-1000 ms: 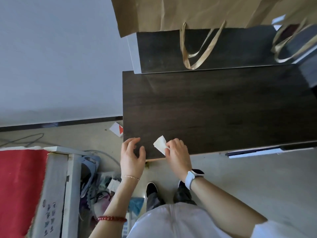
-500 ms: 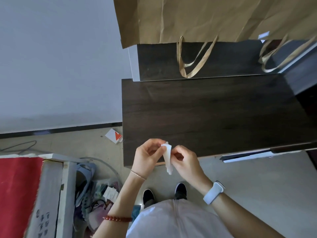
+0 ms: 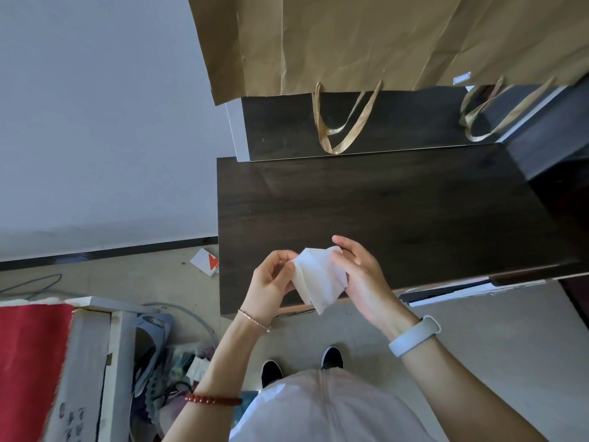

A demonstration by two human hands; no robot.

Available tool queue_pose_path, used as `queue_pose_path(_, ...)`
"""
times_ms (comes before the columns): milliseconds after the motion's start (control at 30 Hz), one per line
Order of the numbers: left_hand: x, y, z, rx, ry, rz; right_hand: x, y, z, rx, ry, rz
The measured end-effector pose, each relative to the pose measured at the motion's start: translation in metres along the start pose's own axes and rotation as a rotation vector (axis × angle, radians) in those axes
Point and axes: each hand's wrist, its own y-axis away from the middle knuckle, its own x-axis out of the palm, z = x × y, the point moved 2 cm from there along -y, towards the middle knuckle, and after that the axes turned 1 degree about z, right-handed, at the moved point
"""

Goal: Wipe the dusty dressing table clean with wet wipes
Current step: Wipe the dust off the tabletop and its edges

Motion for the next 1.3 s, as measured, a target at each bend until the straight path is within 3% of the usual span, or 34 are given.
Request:
queue_pose_path(67, 0.002, -0.001, -0.002, -0.004, 0.024, -0.019, -0.004, 0.001, 0.003, -0.057, 0.112, 0.058)
queue_pose_path(167, 0.007, 0.001, -0.002, -0.053, 0.013, 0.032, -0.006, 0.005, 0.008, -0.156, 0.335, -0.014)
queue_pose_path(267, 0.011, 0.002, 0.001, -0.058, -0.223, 0.038, -0.010, 0.007, 0.008, -0.233, 0.434, 0.048)
queue_pose_path(400, 0.011, 0.003, -0.004, 0.103, -0.542, -0.008, -0.020, 0.005, 0.005, -0.188, 0.531, 0.250)
queue_pose_path(500, 0.008, 0.006, -0.010, 0.258, -0.669, -0.158, -0.027, 0.004, 0.007, -0.338, 0.751, 0.076)
queue_pose_path(567, 0.006, 0.008, -0.013, 0.350, -0.687, -0.231, -0.029, 0.006, 0.009, -0.429, 0.764, -0.030)
queue_pose_path(767, 0.013, 0.009, -0.011, 0.605, -0.774, -0.177, -0.022, 0.011, 0.004, -0.530, 0.745, 0.149)
queue_pose_path(900, 0.018, 0.014, -0.012, 0.779, -0.799, -0.233, -0.027, 0.009, 0.000, -0.731, 0.840, -0.081)
queue_pose_path(967, 0.023, 0.017, -0.009, 0.854, -0.827, -0.183, -0.029, 0.009, 0.000, -0.630, 0.661, -0.195)
queue_pose_path(1000, 0.026, 0.017, -0.005, 0.871, -0.872, -0.114, -0.030, 0.007, 0.000, -0.475, 0.499, -0.200)
queue_pose_path(1100, 0.033, 0.015, 0.014, 0.785, -1.027, 0.127, -0.028, 0.005, -0.002, 0.002, -0.072, -0.055)
queue_pose_path(1233, 0.033, 0.011, 0.017, 0.623, -0.939, 0.073, -0.039, 0.006, -0.006, 0.062, -0.163, -0.017)
queue_pose_path(1300, 0.037, 0.007, 0.017, 0.607, -1.029, 0.049, -0.043, 0.009, -0.012, 0.079, -0.140, 0.019)
